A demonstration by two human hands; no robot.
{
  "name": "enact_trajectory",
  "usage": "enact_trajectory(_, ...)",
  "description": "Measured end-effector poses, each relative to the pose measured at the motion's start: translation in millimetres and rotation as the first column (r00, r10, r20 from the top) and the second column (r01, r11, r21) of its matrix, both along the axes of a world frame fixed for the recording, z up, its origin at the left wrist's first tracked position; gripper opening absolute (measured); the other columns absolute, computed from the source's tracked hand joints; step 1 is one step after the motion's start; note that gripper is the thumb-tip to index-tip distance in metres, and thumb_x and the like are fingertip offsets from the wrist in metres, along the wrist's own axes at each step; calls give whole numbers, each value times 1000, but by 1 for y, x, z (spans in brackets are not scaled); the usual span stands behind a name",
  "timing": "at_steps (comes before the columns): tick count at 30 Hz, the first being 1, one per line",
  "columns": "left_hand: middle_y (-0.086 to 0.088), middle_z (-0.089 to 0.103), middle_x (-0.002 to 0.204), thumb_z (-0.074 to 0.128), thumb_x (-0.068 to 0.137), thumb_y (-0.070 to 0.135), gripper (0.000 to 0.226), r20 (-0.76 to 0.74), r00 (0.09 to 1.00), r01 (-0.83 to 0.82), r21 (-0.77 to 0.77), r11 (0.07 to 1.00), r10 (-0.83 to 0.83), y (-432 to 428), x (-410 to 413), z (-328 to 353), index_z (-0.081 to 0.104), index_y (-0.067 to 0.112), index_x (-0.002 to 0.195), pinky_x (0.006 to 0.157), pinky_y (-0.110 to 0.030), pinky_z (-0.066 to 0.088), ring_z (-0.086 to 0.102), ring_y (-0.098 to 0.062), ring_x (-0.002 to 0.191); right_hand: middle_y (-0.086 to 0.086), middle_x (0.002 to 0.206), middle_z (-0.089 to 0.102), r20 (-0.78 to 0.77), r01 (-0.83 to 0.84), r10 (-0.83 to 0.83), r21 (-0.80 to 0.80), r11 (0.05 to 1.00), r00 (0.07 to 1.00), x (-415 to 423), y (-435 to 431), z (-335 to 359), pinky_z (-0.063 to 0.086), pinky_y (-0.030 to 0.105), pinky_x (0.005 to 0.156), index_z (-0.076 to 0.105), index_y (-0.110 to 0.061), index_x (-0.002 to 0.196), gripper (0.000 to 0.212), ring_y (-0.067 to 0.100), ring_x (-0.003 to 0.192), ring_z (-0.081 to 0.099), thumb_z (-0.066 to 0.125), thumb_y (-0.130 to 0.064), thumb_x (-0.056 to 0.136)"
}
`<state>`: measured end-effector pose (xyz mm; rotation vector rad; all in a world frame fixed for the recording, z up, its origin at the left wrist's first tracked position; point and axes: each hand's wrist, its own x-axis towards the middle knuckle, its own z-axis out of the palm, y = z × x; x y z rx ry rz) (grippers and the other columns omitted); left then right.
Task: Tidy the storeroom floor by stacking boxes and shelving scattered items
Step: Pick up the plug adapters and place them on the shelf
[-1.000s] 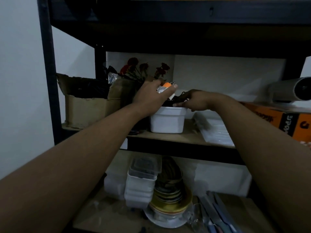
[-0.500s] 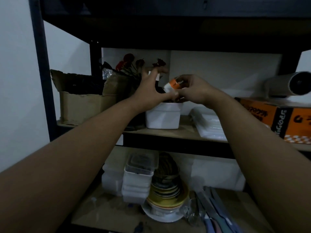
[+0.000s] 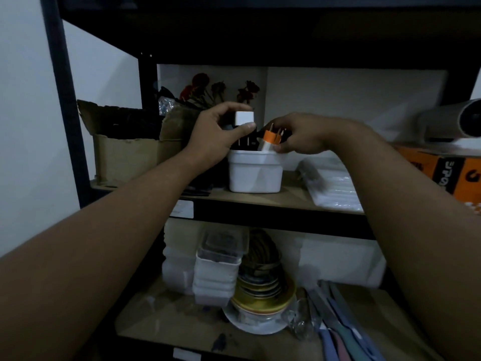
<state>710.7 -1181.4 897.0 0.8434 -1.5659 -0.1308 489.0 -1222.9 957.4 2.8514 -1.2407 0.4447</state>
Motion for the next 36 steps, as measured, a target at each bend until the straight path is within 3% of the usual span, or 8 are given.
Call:
enact_trajectory(4,5,72,114,90,74,19,43,14,1000,-27,-25,999,27,2,-1,0,73,16,113,94,-34,58,67,-7,109,1,125,63,60,-10,7,60,998,998,6,-3,-3,48,51,104,56,-26,136,41,21,112,59,64,-35,96)
enact_trajectory(8,6,73,109,94,68,21,45,60,993,-92,-89,992,98,1,-3,-2,73,16,108,92,-34,58,68,-6,104,3,142,56,162,-35,36,-10,999,986,8,-6,-8,50,48,104,33,-38,155,71,22,119,59,69,-36,94)
enact_trajectory(12,6,73,111,93,68,32,44,181,979,-76,-103,992,94,3,1,-2,74,17,105,93,-41,58,67,-11,107,-7,124,62,177,-75,67,36,997,982,1,-11,-8,53,49,99,54,-36,136,47,16,110,61,71,-36,92)
enact_trajectory(18,3,74,114,84,84,25,32,201,980,10,-42,999,-1,4,2,-9,76,15,113,90,-40,60,69,-14,109,-6,120,65,190,-137,118,90,987,975,0,-12,-8,51,50,101,60,-32,133,40,17,111,61,67,-31,93)
enact_trajectory(25,14,74,109,92,66,46,48,238,934,-232,-165,959,267,3,-11,-4,78,28,108,81,-31,61,69,-2,100,-6,111,70,218,-128,117,34,991,969,2,-13,-9,54,49,96,67,-28,125,27,14,102,65,59,-38,101)
enact_trajectory(29,12,63,107,91,61,54,54,284,877,-336,-218,916,389,-1,-16,-3,68,32,106,81,-27,57,60,-3,97,-10,112,67,269,-149,145,-5,989,952,2,-18,-12,55,43,94,62,-34,125,25,11,101,64,60,-39,101)
enact_trajectory(32,11,58,109,89,63,57,60,304,857,-372,-194,908,416,-7,-14,-5,67,35,113,83,-27,55,58,-6,97,-9,109,69,280,-156,145,19,988,949,2,-17,-13,55,41,93,66,-31,125,26,11,99,66,62,-37,100)
enact_trajectory(36,7,61,114,72,84,60,59,402,828,-334,-206,920,391,-2,-9,-13,65,28,133,87,-30,55,59,-6,101,-6,112,70,271,-136,120,42,990,955,2,-14,-12,54,42,93,67,-28,129,30,13,101,65,60,-37,101)
